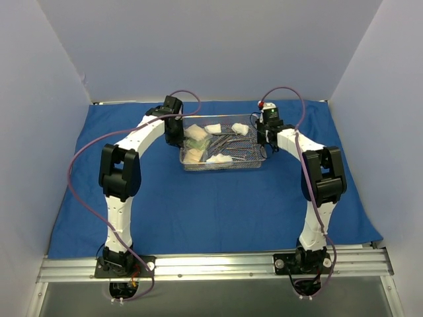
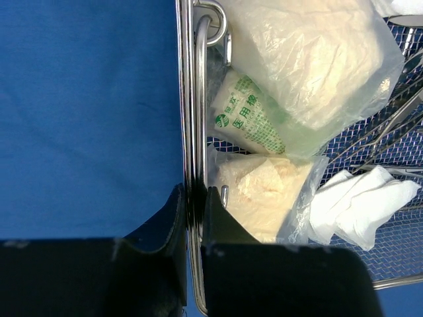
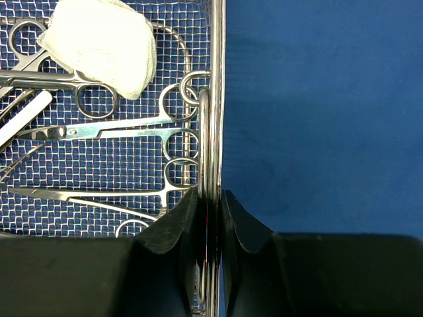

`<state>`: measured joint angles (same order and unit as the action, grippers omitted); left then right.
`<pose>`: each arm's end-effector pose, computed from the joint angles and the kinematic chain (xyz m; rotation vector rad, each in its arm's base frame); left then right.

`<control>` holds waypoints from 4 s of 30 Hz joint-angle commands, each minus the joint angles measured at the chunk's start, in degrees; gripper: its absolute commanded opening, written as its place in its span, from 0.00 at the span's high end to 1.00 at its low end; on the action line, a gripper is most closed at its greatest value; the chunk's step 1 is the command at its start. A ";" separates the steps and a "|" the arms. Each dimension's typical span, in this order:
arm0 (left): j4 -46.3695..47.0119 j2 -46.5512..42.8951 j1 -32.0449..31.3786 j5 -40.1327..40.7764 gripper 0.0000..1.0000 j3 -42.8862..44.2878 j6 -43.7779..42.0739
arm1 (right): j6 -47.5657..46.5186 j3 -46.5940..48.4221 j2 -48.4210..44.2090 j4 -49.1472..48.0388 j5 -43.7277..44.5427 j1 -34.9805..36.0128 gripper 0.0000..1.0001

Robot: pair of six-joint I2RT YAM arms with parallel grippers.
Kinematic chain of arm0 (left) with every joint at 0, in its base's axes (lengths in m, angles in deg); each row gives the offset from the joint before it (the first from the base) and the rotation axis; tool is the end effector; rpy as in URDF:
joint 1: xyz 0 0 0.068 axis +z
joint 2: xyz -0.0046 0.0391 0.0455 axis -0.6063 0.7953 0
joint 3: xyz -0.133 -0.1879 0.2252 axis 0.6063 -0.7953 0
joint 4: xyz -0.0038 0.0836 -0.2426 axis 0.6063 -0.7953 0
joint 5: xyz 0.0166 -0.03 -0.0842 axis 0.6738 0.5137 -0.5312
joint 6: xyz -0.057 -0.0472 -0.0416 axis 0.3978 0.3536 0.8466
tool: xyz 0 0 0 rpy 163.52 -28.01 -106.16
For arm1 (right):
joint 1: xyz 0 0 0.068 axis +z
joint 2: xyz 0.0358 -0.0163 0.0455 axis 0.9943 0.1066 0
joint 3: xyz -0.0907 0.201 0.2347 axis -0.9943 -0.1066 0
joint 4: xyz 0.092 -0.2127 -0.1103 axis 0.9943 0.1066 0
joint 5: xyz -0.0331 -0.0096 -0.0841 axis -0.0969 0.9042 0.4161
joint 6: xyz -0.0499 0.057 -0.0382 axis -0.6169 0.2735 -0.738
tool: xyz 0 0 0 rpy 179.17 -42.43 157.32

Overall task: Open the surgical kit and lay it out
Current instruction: Move the container from the surgical kit.

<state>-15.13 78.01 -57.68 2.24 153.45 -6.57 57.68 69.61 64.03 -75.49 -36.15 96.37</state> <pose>0.4797 -0.1781 0.2294 -0.1116 2.6733 -0.2614 0.4823 0.1074 0.2344 -0.1482 2.1563 0.1824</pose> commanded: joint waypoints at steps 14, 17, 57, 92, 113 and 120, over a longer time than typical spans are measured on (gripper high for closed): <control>1.49 3.10 5.86 0.05 0.95 9.08 -4.76 | -0.01 9.08 5.68 -6.65 0.23 3.07 1.00; 1.32 4.07 5.94 0.05 0.89 9.60 -5.19 | -0.27 8.90 6.03 -7.09 0.23 3.07 1.00; -1.67 13.12 6.82 0.93 0.97 23.31 -2.12 | -1.50 12.77 9.28 -8.50 3.40 2.10 0.95; -4.13 16.82 8.41 1.81 0.65 30.17 -2.12 | -1.15 13.82 10.34 -9.47 2.25 1.75 0.73; 3.33 -23.92 7.26 12.09 0.06 5.18 -2.03 | 4.39 3.32 -21.02 -14.97 13.68 -1.50 0.00; 7.29 -41.88 7.53 15.96 0.06 -16.55 2.36 | -0.34 -3.76 -25.88 -18.79 3.70 -3.18 0.00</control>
<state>-10.32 39.04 -50.34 15.62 143.42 -6.81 60.22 67.81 36.00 -93.74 -25.81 92.79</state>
